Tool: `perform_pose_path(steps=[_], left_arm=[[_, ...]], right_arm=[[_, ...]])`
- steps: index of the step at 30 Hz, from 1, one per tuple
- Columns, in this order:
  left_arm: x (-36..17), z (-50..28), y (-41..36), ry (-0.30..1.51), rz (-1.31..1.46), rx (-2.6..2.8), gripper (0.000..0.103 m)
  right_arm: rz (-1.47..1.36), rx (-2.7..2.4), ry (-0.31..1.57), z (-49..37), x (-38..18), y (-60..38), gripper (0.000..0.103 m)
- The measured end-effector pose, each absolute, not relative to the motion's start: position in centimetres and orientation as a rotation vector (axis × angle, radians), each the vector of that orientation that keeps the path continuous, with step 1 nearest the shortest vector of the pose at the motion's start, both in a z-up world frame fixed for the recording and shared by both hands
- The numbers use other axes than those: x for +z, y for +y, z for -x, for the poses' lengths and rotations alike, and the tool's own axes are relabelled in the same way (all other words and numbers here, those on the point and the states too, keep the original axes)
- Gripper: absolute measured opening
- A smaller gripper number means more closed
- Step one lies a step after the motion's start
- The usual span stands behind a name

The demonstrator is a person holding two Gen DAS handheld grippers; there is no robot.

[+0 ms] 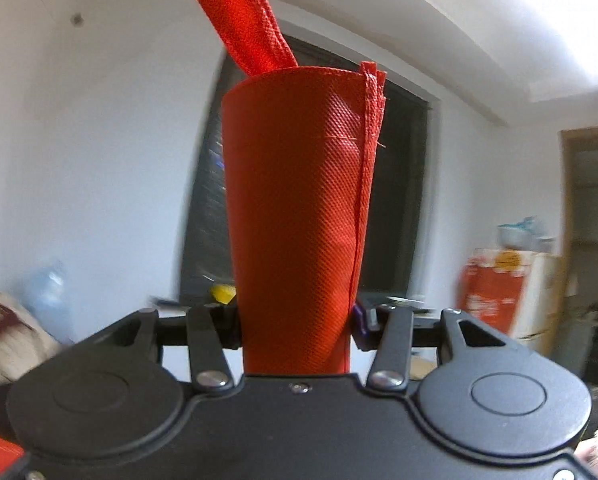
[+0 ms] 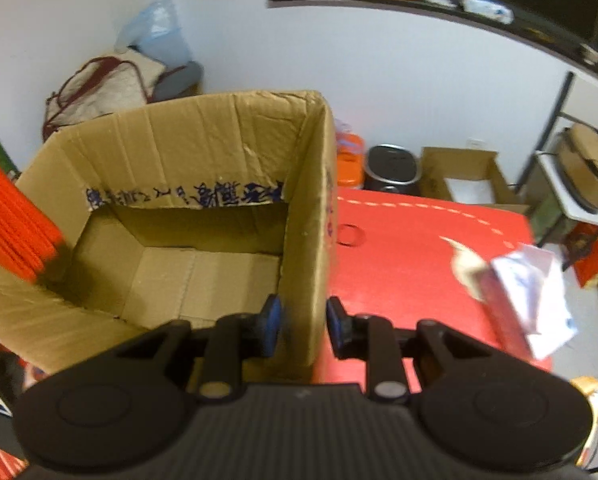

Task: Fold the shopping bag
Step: 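Carry the folded red bag over the open cardboard box with the left gripper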

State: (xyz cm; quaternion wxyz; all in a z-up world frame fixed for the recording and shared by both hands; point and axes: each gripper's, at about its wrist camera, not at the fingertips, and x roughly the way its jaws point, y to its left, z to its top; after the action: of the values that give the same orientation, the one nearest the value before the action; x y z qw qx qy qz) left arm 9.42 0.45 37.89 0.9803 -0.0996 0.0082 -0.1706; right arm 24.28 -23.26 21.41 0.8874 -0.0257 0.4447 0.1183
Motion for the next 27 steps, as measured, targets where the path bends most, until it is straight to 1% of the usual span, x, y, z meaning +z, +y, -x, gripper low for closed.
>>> perform_pose_path(steps=[5, 9, 12, 16, 19, 27], left_arm=[[33.9, -11.5, -3.9, 0.110, 0.326, -0.352, 0.047], [30.8, -12.2, -5.3, 0.151, 0.329, -0.262, 0.047], [29.2, -15.5, -5.9, 0.193, 0.340, -0.229, 0.047], [28.9, -17.4, -5.6, 0.264, 0.403, -0.200, 0.047], [28.5, -17.1, -2.5, 0.321, 0.487, -0.187, 0.047], [28.0, -18.0, -0.2, 0.370, 0.569, -0.185, 0.047]], right_arm=[[0.018, 0.242, 0.887, -22.3, 20.9, -25.6, 0.024], [0.013, 0.254, 0.863, -21.6, 20.9, -26.1, 0.024], [0.021, 0.257, 0.854, -21.7, 21.0, -25.8, 0.024], [0.016, 0.255, 0.859, -22.3, 21.1, -25.6, 0.024], [0.011, 0.259, 0.861, -22.3, 21.2, -25.7, 0.024], [0.014, 0.273, 0.866, -22.3, 21.3, -25.6, 0.024]])
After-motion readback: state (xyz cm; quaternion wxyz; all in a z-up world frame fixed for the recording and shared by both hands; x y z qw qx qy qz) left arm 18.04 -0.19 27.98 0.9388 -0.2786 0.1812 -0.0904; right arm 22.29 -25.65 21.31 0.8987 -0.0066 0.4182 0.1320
